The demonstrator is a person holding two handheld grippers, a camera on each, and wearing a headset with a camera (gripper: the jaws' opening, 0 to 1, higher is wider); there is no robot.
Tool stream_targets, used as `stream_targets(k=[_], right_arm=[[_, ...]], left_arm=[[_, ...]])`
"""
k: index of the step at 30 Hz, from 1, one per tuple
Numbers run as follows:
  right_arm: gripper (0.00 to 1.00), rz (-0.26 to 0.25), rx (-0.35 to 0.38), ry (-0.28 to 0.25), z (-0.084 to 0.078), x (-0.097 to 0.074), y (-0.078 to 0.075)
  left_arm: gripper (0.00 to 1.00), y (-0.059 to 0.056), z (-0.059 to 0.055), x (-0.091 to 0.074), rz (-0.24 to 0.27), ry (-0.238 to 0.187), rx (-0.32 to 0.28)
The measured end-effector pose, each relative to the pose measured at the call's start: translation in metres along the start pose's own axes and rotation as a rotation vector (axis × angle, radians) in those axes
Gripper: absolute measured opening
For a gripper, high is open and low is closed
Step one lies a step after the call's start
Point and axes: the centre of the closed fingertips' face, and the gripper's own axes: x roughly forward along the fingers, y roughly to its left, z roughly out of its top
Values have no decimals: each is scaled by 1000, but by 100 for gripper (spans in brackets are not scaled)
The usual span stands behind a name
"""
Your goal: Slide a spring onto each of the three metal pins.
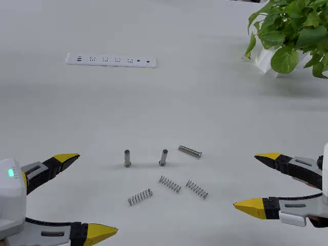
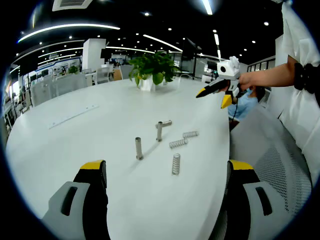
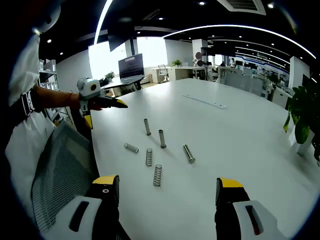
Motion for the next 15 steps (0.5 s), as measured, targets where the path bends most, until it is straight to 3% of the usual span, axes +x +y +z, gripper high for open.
stream_targets(k=[15], right_arm=[[78, 3, -4, 2, 3, 1, 0]], left_arm=[[99, 0, 1, 0, -1, -3, -3]])
